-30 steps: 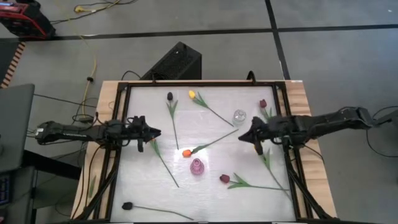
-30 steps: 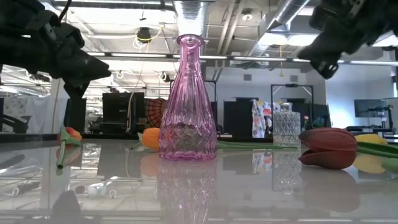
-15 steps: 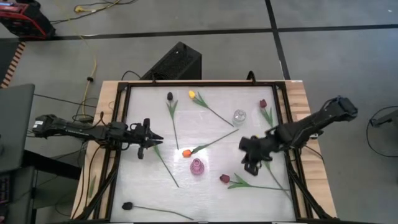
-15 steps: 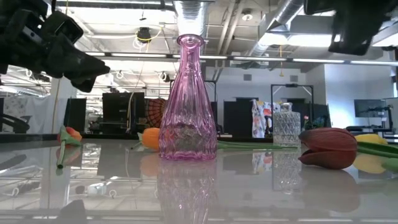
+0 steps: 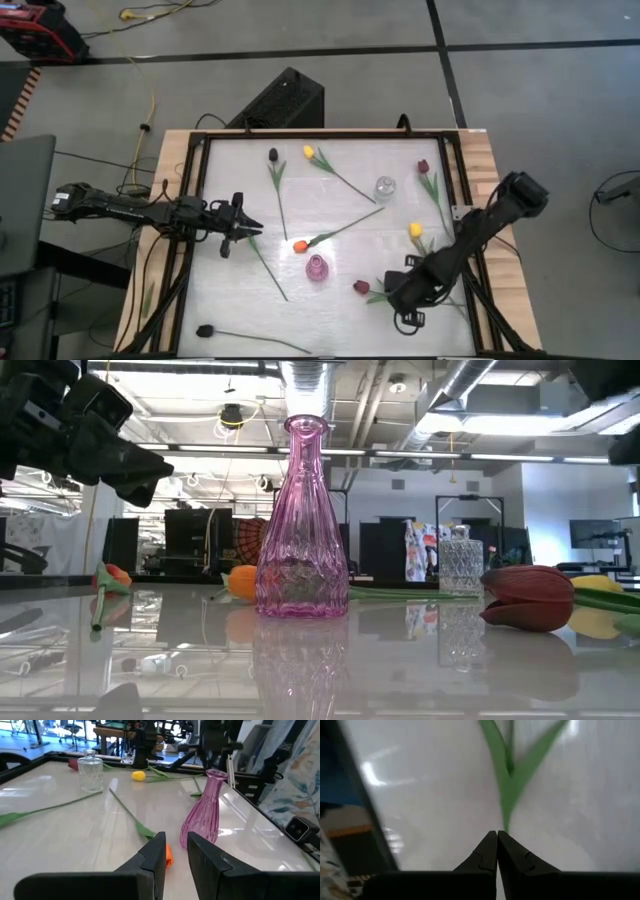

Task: Sort flowers into vase by color
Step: Put the bottom red flower into the violet vase

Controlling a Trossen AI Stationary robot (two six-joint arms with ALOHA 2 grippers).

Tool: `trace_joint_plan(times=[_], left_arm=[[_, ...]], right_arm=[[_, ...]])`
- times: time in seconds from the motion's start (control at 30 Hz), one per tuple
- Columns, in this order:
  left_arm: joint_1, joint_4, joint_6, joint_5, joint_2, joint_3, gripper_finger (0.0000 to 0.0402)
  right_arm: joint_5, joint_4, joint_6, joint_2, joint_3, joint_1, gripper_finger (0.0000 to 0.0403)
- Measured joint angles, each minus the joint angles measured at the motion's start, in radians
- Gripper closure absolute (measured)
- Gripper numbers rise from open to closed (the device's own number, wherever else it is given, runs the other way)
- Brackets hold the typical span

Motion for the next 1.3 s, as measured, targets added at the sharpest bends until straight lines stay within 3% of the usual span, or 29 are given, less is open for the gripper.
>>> trace_joint_plan(times=[0.23,0.47,0.63,0.73,0.93,1.07,1.3], left_arm=[[0.0,0.0,-0.001,0.004,0.0,0.0,0.0334],[0.0,-0.001,-0.002,0.004,0.0,0.0,0.0334],[0.0,-0.001,-0.002,0.004,0.0,0.0,0.0334],[0.0,-0.001,0.0,0.004,0.0,0.0,0.0334],[0.0,-0.007,-0.004,0.003,0.002,0.0,0.0334],[0.0,-0.009,-0.004,0.002,0.005,0.0,0.0334],[0.0,-0.009,-0.006,0.0,0.005,0.0,0.0334]], right_arm=[[-0.07,-0.006,0.028,0.1,0.0,0.013,0.034],[-0.071,0.014,0.032,0.178,0.0,0.032,0.0287],[-0.062,0.042,0.034,0.244,0.005,0.046,0.0274],[-0.062,0.048,0.042,0.269,0.007,0.053,0.0292],[-0.069,0.0,0.04,0.244,0.046,0.046,0.0385],[-0.032,-0.035,0.068,0.158,0.072,0.026,0.038],[0.233,0.034,0.104,-0.072,0.089,0.014,0.0387]])
